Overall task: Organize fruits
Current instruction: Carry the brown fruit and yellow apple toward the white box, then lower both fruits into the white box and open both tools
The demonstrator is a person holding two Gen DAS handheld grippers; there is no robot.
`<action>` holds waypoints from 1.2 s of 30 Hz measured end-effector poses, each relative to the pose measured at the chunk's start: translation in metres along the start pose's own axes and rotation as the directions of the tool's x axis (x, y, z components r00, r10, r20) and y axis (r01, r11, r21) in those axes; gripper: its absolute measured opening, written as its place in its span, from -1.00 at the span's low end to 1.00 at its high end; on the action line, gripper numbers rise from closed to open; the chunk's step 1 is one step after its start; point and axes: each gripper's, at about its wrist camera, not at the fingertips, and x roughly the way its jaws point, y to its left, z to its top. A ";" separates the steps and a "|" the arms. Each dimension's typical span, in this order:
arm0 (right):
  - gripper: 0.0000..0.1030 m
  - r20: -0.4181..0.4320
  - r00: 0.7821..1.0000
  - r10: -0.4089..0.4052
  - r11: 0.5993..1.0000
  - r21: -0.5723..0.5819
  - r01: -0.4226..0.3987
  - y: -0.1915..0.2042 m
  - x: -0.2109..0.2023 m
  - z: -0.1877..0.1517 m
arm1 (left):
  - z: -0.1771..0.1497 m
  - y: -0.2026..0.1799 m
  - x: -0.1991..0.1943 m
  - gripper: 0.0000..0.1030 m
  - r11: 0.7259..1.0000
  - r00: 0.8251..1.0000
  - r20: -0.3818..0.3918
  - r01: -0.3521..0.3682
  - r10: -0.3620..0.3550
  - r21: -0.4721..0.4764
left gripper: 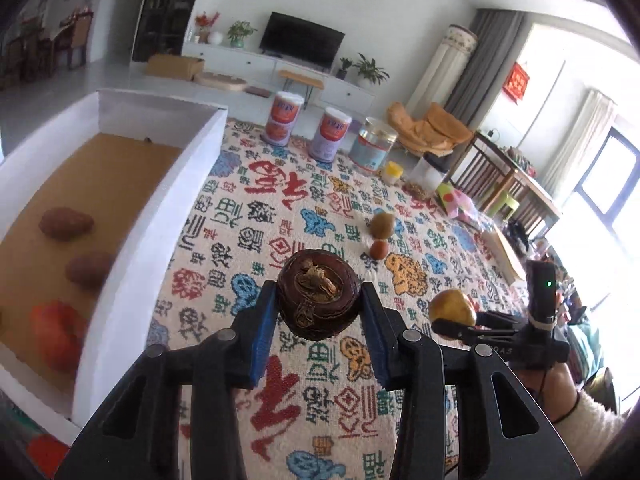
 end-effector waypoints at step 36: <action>0.99 0.184 0.975 -0.122 0.958 -0.234 0.163 0.113 0.064 0.087 | -0.003 0.018 0.032 0.87 0.986 0.985 -0.045 -0.164 0.164 0.007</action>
